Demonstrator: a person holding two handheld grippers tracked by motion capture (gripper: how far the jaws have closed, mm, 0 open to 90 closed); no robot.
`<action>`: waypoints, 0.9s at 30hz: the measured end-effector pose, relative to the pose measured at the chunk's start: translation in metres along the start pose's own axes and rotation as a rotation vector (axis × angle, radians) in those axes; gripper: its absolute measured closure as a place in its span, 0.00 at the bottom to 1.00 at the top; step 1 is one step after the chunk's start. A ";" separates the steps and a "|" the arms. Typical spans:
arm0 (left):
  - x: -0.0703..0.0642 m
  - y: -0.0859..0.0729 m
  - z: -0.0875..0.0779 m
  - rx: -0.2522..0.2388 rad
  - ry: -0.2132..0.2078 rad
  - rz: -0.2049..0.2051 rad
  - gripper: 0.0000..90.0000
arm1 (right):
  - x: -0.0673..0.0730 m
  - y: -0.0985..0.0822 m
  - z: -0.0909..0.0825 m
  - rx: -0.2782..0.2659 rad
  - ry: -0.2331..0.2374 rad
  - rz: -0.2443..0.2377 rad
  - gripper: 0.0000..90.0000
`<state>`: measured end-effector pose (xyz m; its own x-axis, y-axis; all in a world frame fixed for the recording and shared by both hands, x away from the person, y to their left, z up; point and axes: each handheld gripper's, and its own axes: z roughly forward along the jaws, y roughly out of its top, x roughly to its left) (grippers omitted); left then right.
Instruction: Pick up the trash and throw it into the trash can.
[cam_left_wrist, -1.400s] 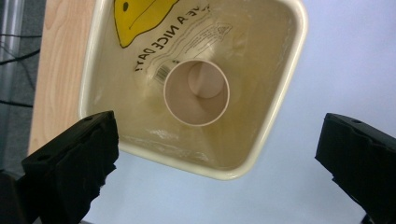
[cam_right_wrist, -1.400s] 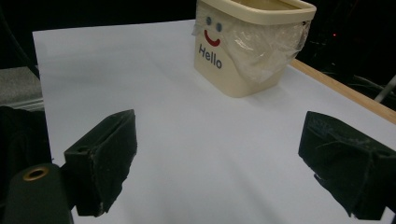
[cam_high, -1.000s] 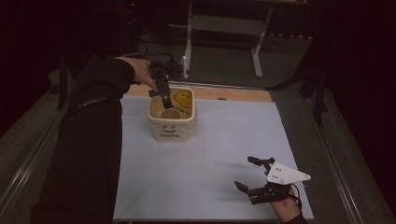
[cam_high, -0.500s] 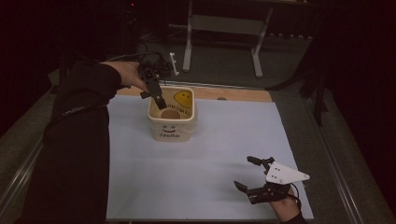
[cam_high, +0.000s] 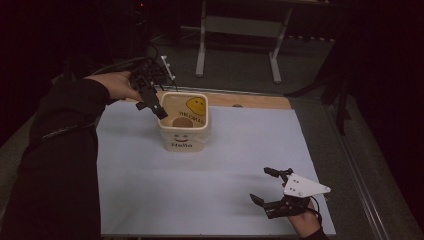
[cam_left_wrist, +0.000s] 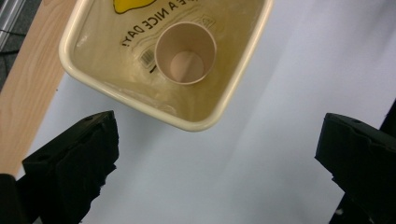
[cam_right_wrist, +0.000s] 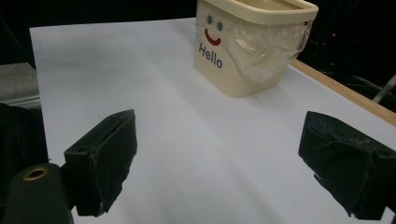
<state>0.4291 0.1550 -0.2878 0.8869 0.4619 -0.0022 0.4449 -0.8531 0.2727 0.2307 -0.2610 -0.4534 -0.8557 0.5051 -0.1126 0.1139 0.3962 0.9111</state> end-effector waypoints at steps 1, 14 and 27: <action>-0.004 -0.005 -0.002 -0.009 0.010 -0.014 0.00 | 0.000 0.000 0.000 0.001 0.001 0.001 0.13; -0.018 -0.043 -0.007 -0.088 0.003 -0.054 0.00 | 0.000 0.000 0.000 0.002 -0.003 0.003 0.13; -0.032 -0.091 0.004 -0.156 0.014 -0.085 0.00 | 0.000 0.000 0.001 0.005 -0.005 0.003 0.13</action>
<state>0.3607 0.2167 -0.3168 0.8445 0.5353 -0.0187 0.4929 -0.7630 0.4182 0.2311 -0.2605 -0.4537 -0.8526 0.5104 -0.1119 0.1194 0.3988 0.9093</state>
